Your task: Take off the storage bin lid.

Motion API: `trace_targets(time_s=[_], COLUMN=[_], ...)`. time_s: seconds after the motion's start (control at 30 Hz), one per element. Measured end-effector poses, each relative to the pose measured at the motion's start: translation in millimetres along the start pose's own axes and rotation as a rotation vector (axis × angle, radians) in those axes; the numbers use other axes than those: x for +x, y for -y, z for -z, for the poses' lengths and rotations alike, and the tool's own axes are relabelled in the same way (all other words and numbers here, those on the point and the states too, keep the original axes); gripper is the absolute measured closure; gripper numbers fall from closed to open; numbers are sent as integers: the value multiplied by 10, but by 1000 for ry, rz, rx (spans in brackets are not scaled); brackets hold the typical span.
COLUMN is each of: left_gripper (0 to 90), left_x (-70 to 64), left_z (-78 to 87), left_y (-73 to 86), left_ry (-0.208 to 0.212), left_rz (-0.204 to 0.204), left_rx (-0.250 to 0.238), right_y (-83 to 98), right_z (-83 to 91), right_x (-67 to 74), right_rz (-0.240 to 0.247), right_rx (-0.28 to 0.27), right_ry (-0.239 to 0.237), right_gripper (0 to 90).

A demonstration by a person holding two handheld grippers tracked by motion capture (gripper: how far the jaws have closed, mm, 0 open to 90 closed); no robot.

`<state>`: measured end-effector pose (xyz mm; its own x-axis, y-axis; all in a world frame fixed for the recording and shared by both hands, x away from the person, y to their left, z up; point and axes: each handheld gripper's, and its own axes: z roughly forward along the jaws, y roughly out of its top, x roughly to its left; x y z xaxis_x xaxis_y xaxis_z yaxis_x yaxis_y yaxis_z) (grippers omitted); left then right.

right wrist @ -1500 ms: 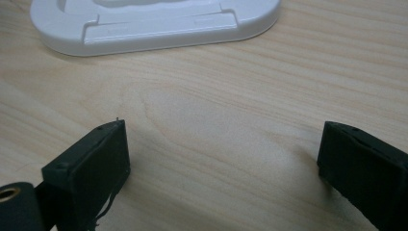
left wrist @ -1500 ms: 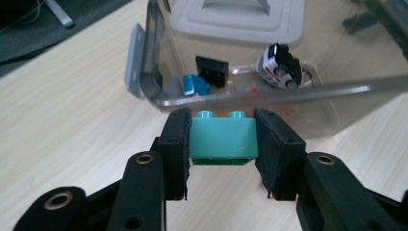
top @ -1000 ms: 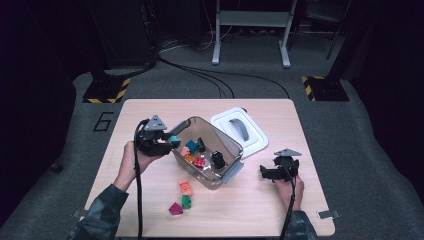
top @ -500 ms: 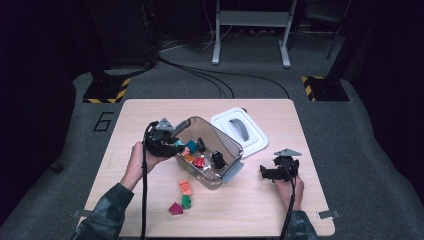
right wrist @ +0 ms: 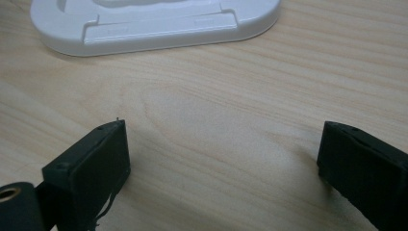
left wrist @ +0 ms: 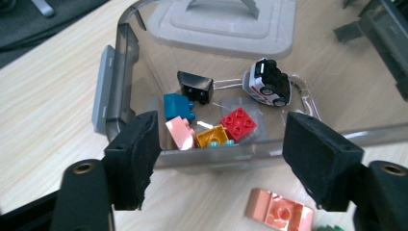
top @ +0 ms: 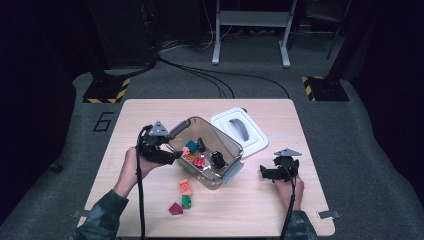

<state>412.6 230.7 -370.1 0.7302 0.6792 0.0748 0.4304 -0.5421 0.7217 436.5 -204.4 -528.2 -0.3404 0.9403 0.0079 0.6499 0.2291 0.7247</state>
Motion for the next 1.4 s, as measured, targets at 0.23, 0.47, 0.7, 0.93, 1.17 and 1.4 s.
trace_targets(time_s=[0.23, 0.47, 0.7, 0.93, 1.17, 1.4], left_gripper=[230, 210, 195, 168, 152, 184], left_x=[-103, -223, -248, -407, -601, -843], left_z=[171, 133, -13, -155, -232, -334], left_y=[195, 503, 803, 1110, 1287, 1341], left_ry=[1, 32, 60, 101, 145, 162], left_rz=[-10, -2, 47, 74, 90, 51], left_rx=[-8, 17, 50, 89, 89, 100], right_y=[0, 0, 0, 0, 0, 0], right_z=[-2, -2, -2, -2, -2, -2], right_x=[2, 2, 3, 4, 4, 4], right_rz=[-3, -3, -4, -5, -5, -5], right_rx=[-2, -2, -2, -2, -2, -2], right_ry=[4, 4, 4, 4, 5, 5], right_gripper=[34, 34, 34, 34, 34, 35])
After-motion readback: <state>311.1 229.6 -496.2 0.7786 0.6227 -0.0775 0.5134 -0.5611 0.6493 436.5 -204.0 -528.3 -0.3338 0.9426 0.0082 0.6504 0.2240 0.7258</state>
